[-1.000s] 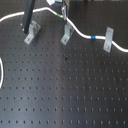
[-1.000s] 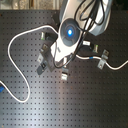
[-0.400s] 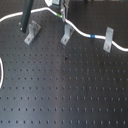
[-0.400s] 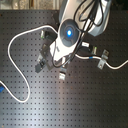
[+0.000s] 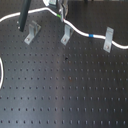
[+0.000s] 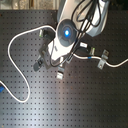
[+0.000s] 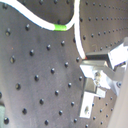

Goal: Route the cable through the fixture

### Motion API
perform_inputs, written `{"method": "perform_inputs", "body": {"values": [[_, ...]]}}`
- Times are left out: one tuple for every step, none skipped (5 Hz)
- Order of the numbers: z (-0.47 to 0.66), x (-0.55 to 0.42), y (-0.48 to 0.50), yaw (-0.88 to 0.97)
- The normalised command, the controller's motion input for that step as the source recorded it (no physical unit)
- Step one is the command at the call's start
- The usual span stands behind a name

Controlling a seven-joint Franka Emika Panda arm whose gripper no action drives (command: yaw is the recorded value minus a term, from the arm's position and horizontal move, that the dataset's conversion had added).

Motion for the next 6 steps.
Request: {"method": "perform_inputs", "body": {"values": [[0.19,0.064,0.038,0.06],[0.26,0.081,-0.005,0.01],[0.31,0.080,0.006,0.00],[0.38,0.044,0.026,0.00],[0.00,-0.138,-0.051,0.00],[0.01,-0.271,-0.113,0.00]]}}
